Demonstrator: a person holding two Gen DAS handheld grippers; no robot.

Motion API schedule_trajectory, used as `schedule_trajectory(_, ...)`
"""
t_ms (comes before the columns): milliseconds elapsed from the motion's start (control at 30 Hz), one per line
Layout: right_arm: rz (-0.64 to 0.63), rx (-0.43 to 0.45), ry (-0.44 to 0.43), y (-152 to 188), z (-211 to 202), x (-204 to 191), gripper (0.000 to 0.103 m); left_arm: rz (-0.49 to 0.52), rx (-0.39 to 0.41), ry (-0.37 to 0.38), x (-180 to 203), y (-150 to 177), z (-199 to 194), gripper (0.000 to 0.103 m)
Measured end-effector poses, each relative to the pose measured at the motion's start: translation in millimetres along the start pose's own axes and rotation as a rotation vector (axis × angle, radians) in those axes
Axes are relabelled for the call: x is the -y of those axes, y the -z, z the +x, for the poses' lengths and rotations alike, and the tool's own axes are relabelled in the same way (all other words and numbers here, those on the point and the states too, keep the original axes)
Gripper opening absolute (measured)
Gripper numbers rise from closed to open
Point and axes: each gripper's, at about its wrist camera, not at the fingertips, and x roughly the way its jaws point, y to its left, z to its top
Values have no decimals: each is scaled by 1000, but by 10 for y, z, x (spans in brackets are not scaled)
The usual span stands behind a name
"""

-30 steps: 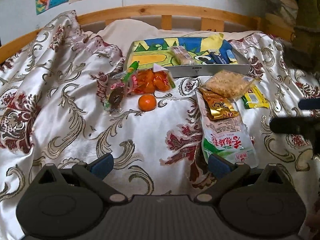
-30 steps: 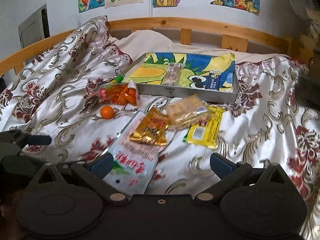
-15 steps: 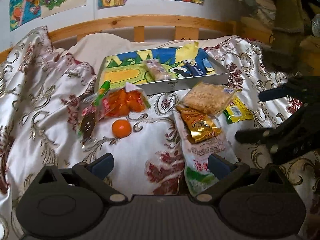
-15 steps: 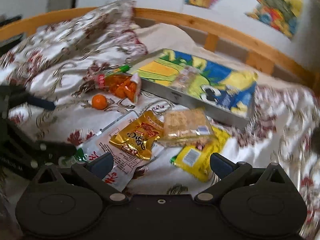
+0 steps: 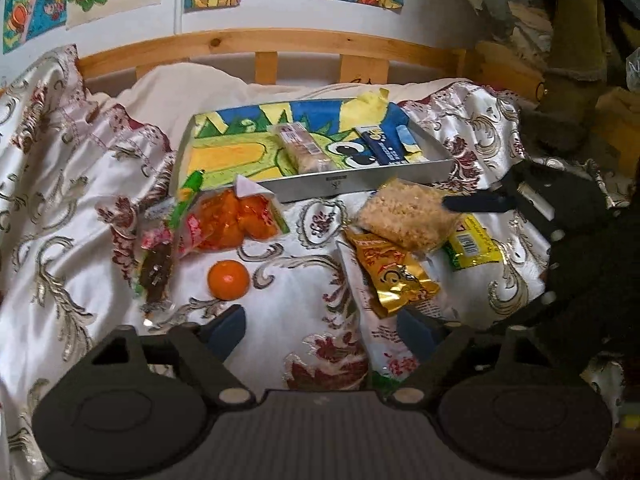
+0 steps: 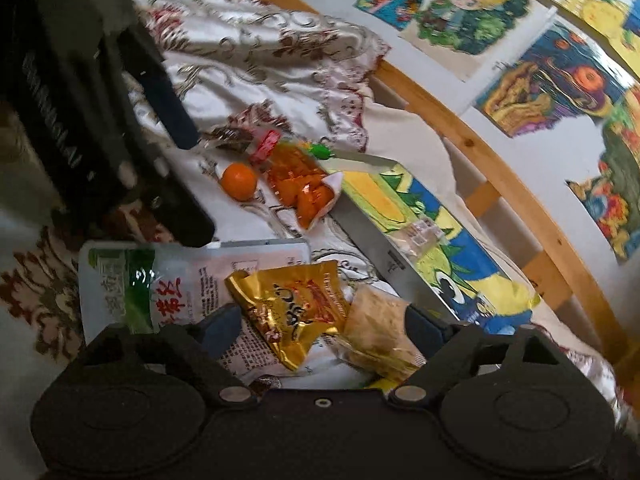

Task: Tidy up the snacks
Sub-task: 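Lower the right gripper onto the gold snack bag and close it, then lift the gold bag with the right gripper while the left gripper grasps the white printed packet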

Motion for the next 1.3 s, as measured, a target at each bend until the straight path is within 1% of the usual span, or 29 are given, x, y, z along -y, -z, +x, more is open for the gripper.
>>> schedule_trajectory(67,-31,18,7,-1,22,-53,86,-13,-10,25,-4,-3,22,80)
schedule_trajectory(133,-62,27,10,-12,39,-87,81,-19,-17,45,11,-6,45,73)
schedule_trajectory(200,-80,24,2,-25,31,-101,78,-21,-30,64,29,-12,73,68)
schedule_trajectory(267,-103,20,-14,-35,-6,-104,78,-27,-42,80,29,-14,97,65)
schedule_trajectory(333,-121,21,-12,-28,-26,-119,78,-42,-56,89,12,-5,121,61)
schedule_trajectory(400,-122,21,-5,-26,-4,-128,77,-58,-70,93,1,9,144,60)
schedule_trajectory(433,-112,19,-5,-27,7,-122,71,-65,-75,94,-5,15,152,59)
schedule_trajectory(467,-99,14,-13,-28,20,-109,66,-70,-79,96,-14,18,158,58)
schedule_trajectory(533,-77,1,-32,-27,45,-92,48,-78,-87,97,-19,13,172,54)
schedule_trajectory(567,-67,-4,-42,-23,51,-90,44,-82,-92,95,-21,11,181,53)
schedule_trajectory(600,-61,-5,-49,-17,46,-94,39,-87,-95,93,-20,9,188,49)
schedule_trajectory(633,-59,-2,-57,-17,37,-98,31,-92,-99,93,-24,5,194,47)
schedule_trajectory(667,-61,4,-58,-21,24,-104,25,-97,-103,93,-26,0,199,45)
schedule_trajectory(700,-64,7,-51,-27,15,-114,17,-102,-106,94,-24,-7,203,42)
schedule_trajectory(767,-51,11,-45,-42,-3,-94,16,-109,-112,98,-21,-14,212,40)
schedule_trajectory(900,72,-3,-51,-82,-37,86,14,-123,-114,112,-3,-42,234,39)
schedule_trajectory(1100,424,-65,-96,-64,-112,569,12,-143,-136,151,51,-86,345,39)
schedule_trajectory(1167,535,-96,-116,-3,-101,725,12,-141,-139,146,79,-98,385,39)
schedule_trajectory(1233,600,-117,-130,50,-83,805,13,-144,-142,144,92,-124,431,39)
schedule_trajectory(1300,628,-126,-134,90,-57,834,13,-164,-152,152,82,-141,474,39)
